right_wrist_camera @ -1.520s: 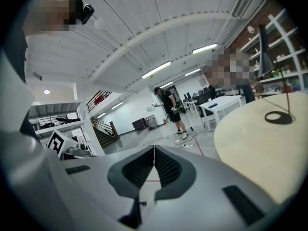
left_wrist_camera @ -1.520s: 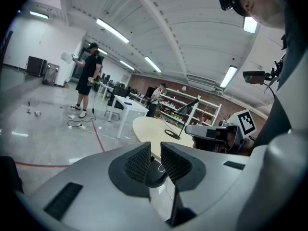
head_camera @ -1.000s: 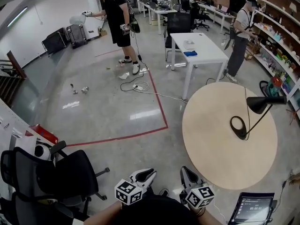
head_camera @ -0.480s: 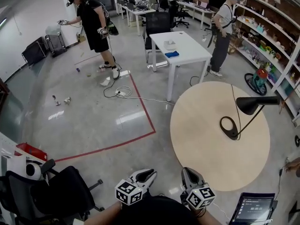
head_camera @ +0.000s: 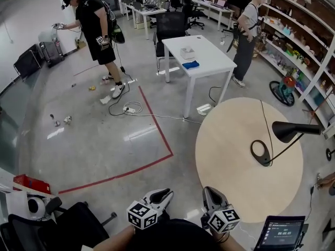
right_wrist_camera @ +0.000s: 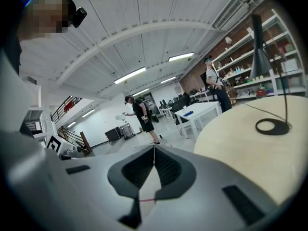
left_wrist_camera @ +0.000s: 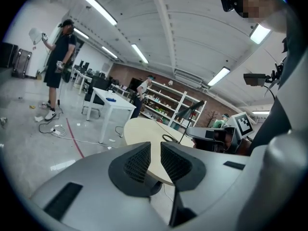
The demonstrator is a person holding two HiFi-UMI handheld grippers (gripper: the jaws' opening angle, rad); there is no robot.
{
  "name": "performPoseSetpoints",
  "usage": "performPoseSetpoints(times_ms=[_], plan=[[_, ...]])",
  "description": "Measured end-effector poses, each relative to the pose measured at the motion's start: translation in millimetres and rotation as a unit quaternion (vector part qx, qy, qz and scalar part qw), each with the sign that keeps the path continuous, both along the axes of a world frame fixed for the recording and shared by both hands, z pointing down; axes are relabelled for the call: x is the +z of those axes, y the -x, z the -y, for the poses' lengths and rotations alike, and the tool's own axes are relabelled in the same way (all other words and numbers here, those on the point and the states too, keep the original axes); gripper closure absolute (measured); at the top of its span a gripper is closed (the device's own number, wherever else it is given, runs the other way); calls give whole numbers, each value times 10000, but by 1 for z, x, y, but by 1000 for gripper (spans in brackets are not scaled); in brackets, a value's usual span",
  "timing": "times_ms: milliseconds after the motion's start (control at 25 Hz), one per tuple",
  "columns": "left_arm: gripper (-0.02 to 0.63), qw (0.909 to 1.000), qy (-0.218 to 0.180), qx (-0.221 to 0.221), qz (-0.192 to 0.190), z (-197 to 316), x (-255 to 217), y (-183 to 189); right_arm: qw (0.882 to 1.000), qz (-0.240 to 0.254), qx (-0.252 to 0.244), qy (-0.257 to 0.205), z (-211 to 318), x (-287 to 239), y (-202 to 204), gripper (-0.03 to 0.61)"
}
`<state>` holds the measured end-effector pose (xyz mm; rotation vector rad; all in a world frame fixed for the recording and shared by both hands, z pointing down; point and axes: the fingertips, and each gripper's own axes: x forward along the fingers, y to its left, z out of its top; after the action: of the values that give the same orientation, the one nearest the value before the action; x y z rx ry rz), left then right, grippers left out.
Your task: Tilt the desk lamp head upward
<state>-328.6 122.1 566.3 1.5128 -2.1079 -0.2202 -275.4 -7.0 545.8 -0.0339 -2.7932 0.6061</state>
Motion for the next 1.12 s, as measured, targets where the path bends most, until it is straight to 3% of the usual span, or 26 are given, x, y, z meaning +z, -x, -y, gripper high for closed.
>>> performPoseSetpoints(times_ms=[200, 440, 720, 1120], plan=[[548, 9998, -54, 187, -68, -3, 1, 43, 9996, -34, 275, -66, -4, -2, 33, 572], [548, 9981, -200, 553, -183, 11, 7, 81, 9965, -87, 650, -513, -1, -6, 51, 572], [548, 9930, -258, 1118, -270, 49, 9, 95, 9873, -207, 1439, -637, 38, -13, 48, 572], [548, 9862, -69, 1652, 44, 111, -3, 116, 9798, 217, 1927, -496, 93, -21, 65, 572]])
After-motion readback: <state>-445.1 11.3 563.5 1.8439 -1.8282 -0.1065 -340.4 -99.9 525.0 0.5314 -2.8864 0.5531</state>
